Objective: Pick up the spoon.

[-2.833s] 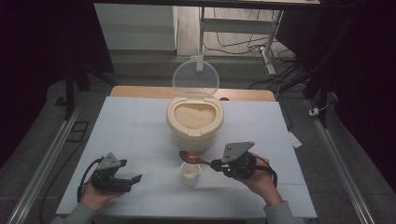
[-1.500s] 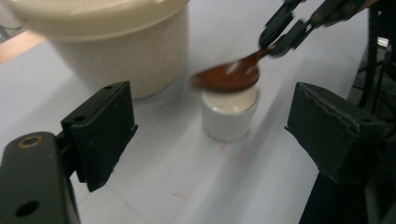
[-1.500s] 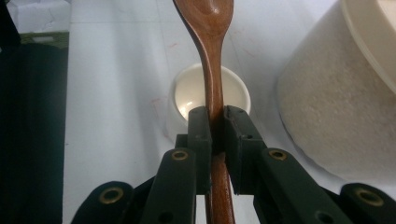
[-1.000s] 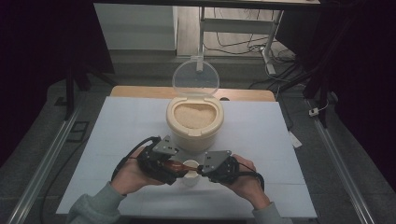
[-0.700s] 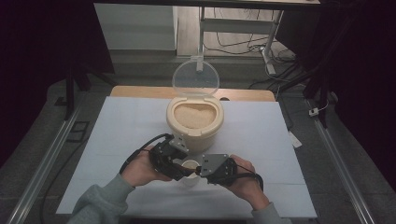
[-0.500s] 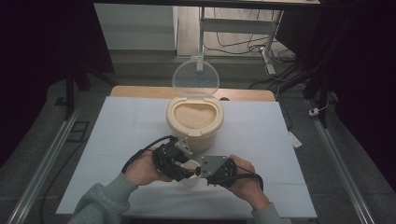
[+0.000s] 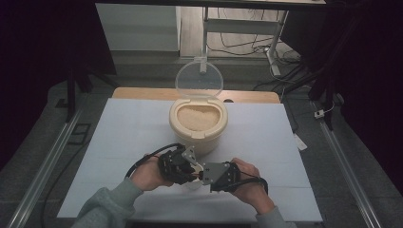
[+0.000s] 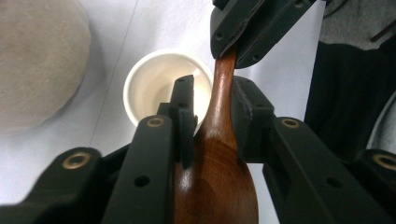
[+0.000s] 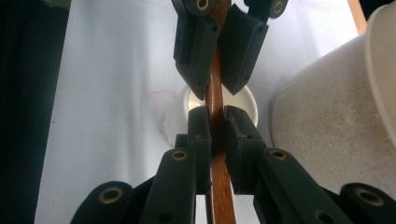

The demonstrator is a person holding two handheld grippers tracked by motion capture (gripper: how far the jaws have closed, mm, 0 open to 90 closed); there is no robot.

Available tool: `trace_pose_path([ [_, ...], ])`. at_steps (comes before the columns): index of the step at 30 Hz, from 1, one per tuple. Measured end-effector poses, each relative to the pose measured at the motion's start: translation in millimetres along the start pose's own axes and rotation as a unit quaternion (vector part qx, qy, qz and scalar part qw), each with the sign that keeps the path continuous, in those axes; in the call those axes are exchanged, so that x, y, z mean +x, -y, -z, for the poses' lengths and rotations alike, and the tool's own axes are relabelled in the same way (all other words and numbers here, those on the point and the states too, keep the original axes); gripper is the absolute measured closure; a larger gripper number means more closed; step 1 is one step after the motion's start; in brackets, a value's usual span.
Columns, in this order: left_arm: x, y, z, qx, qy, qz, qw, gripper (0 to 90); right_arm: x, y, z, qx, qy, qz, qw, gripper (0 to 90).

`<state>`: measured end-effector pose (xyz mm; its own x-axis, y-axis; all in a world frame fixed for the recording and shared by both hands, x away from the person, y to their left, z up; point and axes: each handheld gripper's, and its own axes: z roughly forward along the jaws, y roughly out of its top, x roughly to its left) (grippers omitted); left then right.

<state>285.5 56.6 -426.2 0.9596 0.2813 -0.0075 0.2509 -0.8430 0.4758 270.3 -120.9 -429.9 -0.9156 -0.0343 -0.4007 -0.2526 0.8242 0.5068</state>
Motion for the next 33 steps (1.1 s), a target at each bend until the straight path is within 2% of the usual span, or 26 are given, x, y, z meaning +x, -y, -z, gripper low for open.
trace_pose_path([
  [1,-0.7,0.6,-1.6,0.000,-0.001,-0.003,1.0000,81.6,1.6,0.1,-1.1,0.004,-0.003,0.001,1.0000,84.8],
  [2,-1.5,1.3,-3.0,0.003,-0.006,-0.008,0.9999,81.7,2.3,0.6,-1.2,-0.006,0.004,0.002,1.0000,85.3],
  [6,-7.5,5.6,-10.7,-0.009,-0.031,-0.018,0.9993,82.5,2.4,0.8,-0.1,0.004,-0.001,-0.005,1.0000,85.2],
  [7,-8.7,6.3,-12.0,-0.011,-0.039,-0.020,0.9990,82.9,3.7,2.7,-2.7,-0.007,0.006,-0.012,0.9999,84.9],
  [9,-10.5,8.4,-12.5,-0.020,-0.051,-0.018,0.9983,83.0,2.2,2.9,-0.4,0.000,0.004,-0.013,0.9999,84.4],
  [11,-10.8,13.3,-9.8,-0.038,-0.077,-0.011,0.9963,83.1,0.0,5.6,6.7,-0.040,0.031,-0.045,0.9977,79.0],
  [13,-11.8,17.2,-6.8,-0.052,-0.096,-0.006,0.9940,83.1,-4.0,9.8,16.0,-0.082,0.059,-0.101,0.9898,69.5],
  [14,-11.8,17.2,-6.8,-0.052,-0.096,-0.006,0.9940,83.1,-4.0,9.8,16.0,-0.082,0.059,-0.101,0.9898,69.5],
  [15,-12.4,19.2,-5.1,-0.057,-0.108,-0.006,0.9926,83.2,-7.3,14.2,24.8,-0.119,0.083,-0.159,0.9766,64.1],
  [16,-13.3,21.1,-3.7,-0.065,-0.117,-0.002,0.9910,83.1,-8.1,16.0,28.1,-0.131,0.096,-0.194,0.9675,59.8],
  [17,-13.7,22.7,-2.3,-0.071,-0.123,0.000,0.9898,83.2,-8.1,17.7,30.8,-0.141,0.103,-0.220,0.9597,56.7],
  [18,-14.4,24.0,-1.4,-0.077,-0.131,0.003,0.9884,83.2,-7.5,19.1,33.7,-0.142,0.107,-0.241,0.9540,55.7],
  [19,-14.9,24.9,-0.5,-0.082,-0.140,0.005,0.9867,83.2,-7.5,19.1,33.7,-0.142,0.107,-0.241,0.9540,55.7],
  [20,-15.0,25.5,0.1,-0.089,-0.145,0.009,0.9854,83.1,-5.2,21.5,37.3,-0.141,0.130,-0.276,0.9418,52.0],
  [21,-15.2,25.9,0.5,-0.092,-0.149,0.013,0.9845,83.1,-5.2,21.5,37.3,-0.141,0.130,-0.276,0.9418,52.0],
  [22,-15.3,26.1,0.8,-0.096,-0.155,0.015,0.9832,83.2,-3.0,23.8,38.9,-0.136,0.142,-0.300,0.9333,50.2],
  [23,-15.4,26.1,0.8,-0.098,-0.158,0.018,0.9825,83.2,-2.1,24.6,38.9,-0.130,0.151,-0.313,0.9286,49.1],
  [24,-15.5,26.1,0.7,-0.100,-0.161,0.020,0.9817,83.2,-2.1,24.6,38.9,-0.130,0.151,-0.313,0.9286,49.1],
  [25,-15.8,26.4,0.8,-0.104,-0.166,0.022,0.9804,83.2,-1.4,25.6,38.7,-0.132,0.149,-0.322,0.9256,49.2],
  [27,-15.8,27.1,1.0,-0.110,-0.172,0.028,0.9786,83.2,-0.4,27.6,38.2,-0.126,0.160,-0.345,0.9163,47.9],
  [28,-16.0,27.4,1.0,-0.112,-0.176,0.030,0.9775,83.2,0.0,29.4,37.7,-0.135,0.156,-0.366,0.9073,47.3],
  [29,-16.4,27.6,1.0,-0.114,-0.180,0.030,0.9766,83.2,0.0,29.4,37.7,-0.135,0.156,-0.366,0.9073,47.3],
  [30,-16.8,27.7,1.1,-0.116,-0.183,0.032,0.9758,83.2,0.5,29.9,37.2,-0.133,0.165,-0.380,0.9005,46.1],
  [31,-17.2,27.9,1.2,-0.119,-0.186,0.032,0.9748,83.2,0.8,30.0,36.5,-0.135,0.163,-0.384,0.8988,46.0],
  [32,-17.8,27.8,1.0,-0.120,-0.189,0.033,0.9741,83.2,0.8,30.0,36.5,-0.135,0.163,-0.384,0.8988,46.0],
  [33,-18.1,27.8,1.1,-0.120,-0.192,0.033,0.9735,83.2,2.1,28.7,35.0,-0.136,0.167,-0.390,0.8953,43.0],
])
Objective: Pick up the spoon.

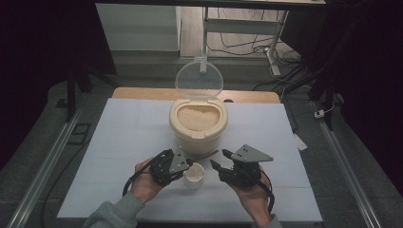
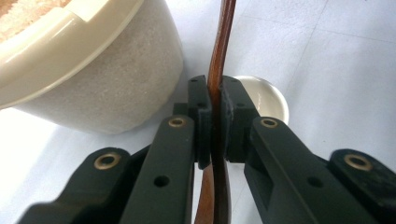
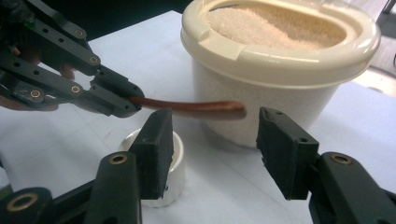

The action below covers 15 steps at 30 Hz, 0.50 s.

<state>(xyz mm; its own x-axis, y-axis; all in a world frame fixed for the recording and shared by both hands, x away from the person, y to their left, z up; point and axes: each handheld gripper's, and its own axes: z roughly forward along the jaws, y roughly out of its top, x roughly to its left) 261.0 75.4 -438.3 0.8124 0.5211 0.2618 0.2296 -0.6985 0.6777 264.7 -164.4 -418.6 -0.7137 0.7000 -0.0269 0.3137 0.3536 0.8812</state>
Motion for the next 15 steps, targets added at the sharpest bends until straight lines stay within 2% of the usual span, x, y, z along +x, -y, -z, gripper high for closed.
trace_pose_path([
  [5,-1.8,0.1,2.1,-0.010,-0.013,0.000,0.9999,83.2,1.5,0.0,0.3,-0.003,-0.004,-0.013,0.9999,40.5],
  [7,-2.8,0.3,2.6,-0.013,-0.020,-0.001,0.9997,83.2,1.9,1.7,1.1,-0.001,0.016,-0.021,0.9997,38.8],
  [9,-4.1,0.2,2.1,-0.014,-0.025,-0.004,0.9996,83.2,1.4,3.8,1.1,-0.005,0.013,-0.050,0.9987,37.4],
  [10,-5.2,0.2,1.4,-0.016,-0.028,-0.004,0.9995,83.2,1.4,3.8,1.1,-0.005,0.013,-0.050,0.9987,37.4],
  [11,-6.5,0.1,0.1,-0.018,-0.030,-0.004,0.9994,83.2,1.2,6.4,0.0,-0.015,0.009,-0.088,0.9960,36.1],
  [12,-7.9,-0.2,-1.1,-0.019,-0.033,-0.006,0.9993,83.2,1.2,6.4,0.0,-0.015,0.009,-0.088,0.9960,36.1],
  [13,-9.6,-0.6,-2.5,-0.019,-0.036,-0.008,0.9991,83.2,3.0,7.8,-2.6,-0.020,0.010,-0.118,0.9928,35.8],
  [15,-12.8,-1.7,-4.8,-0.021,-0.043,-0.012,0.9988,83.2,4.8,7.5,-4.1,-0.023,0.016,-0.127,0.9915,35.8],
])
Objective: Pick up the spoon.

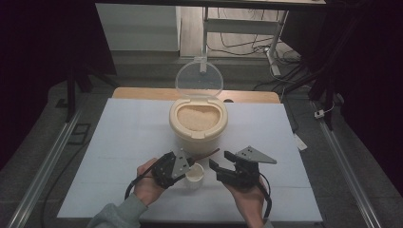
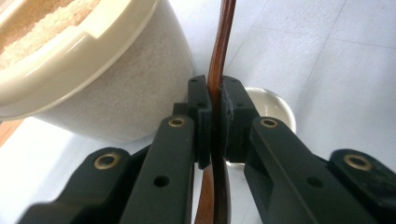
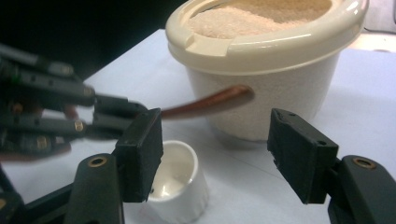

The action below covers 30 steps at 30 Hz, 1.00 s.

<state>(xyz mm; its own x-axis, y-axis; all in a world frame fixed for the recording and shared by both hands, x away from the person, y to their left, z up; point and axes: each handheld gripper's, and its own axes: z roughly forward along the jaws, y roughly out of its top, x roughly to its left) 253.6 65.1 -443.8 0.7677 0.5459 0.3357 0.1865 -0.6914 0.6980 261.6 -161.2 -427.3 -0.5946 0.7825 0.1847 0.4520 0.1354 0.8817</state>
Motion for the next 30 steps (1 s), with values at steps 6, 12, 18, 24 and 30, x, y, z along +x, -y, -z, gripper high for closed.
trace_pose_path([
  [6,-7.6,-3.0,-2.9,-0.010,-0.028,-0.011,0.9995,83.2,10.0,-4.5,-10.1,-0.014,0.041,-0.072,0.9965,39.5],
  [12,-11.9,-4.0,-0.8,-0.017,-0.050,-0.020,0.9984,83.2,12.5,-5.2,-15.4,-0.031,0.060,-0.103,0.9923,44.0],
  [18,-21.4,-7.0,-1.3,-0.023,-0.079,-0.042,0.9957,83.0,7.5,-5.5,-18.3,-0.047,0.060,-0.143,0.9868,54.3],
  [24,-33.1,-9.6,-2.4,-0.024,-0.115,-0.078,0.9900,81.5,1.1,-5.8,-17.4,-0.060,0.050,-0.171,0.9822,61.1],
  [30,-44.6,-13.7,-0.6,-0.028,-0.130,-0.124,0.9833,78.1,-5.3,-5.8,-16.9,-0.066,0.024,-0.183,0.9806,71.5],
])
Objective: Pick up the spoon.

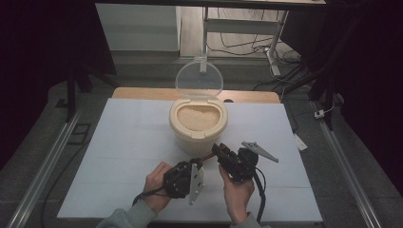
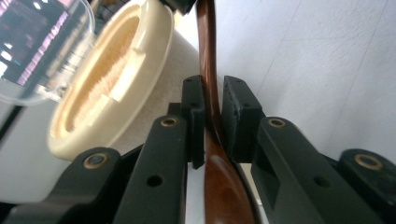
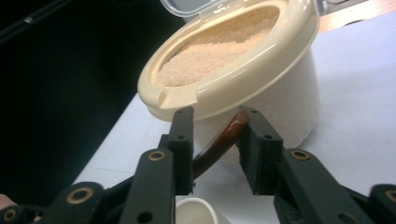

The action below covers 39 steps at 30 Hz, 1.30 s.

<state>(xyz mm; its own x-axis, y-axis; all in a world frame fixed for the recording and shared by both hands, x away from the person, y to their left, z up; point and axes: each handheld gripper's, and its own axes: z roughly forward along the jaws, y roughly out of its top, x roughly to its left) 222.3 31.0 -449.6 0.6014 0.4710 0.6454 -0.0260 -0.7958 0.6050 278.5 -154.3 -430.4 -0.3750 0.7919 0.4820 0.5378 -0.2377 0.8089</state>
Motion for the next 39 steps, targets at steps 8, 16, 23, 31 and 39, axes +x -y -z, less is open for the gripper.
trace_pose_path([
  [8,4.9,-3.4,4.5,-0.021,0.021,0.017,0.9994,86.6,1.1,-5.9,7.2,-0.028,-0.062,-0.017,0.9976,83.6],
  [16,25.3,9.0,20.7,-0.052,0.061,0.095,0.9923,72.6,-10.3,-14.6,15.4,-0.055,-0.098,-0.053,0.9922,83.7],
  [23,50.3,33.5,29.2,-0.053,0.122,0.196,0.9716,55.1,-13.2,-20.1,19.2,-0.071,-0.112,-0.046,0.9901,83.7],
  [31,65.1,77.2,35.9,-0.040,0.153,0.279,0.9472,37.3,-22.2,-26.3,22.7,-0.089,-0.128,-0.034,0.9872,83.6],
  [39,69.7,114.7,37.8,-0.022,0.164,0.312,0.9356,34.3,-26.5,-29.3,24.3,-0.094,-0.138,-0.021,0.9857,83.6],
])
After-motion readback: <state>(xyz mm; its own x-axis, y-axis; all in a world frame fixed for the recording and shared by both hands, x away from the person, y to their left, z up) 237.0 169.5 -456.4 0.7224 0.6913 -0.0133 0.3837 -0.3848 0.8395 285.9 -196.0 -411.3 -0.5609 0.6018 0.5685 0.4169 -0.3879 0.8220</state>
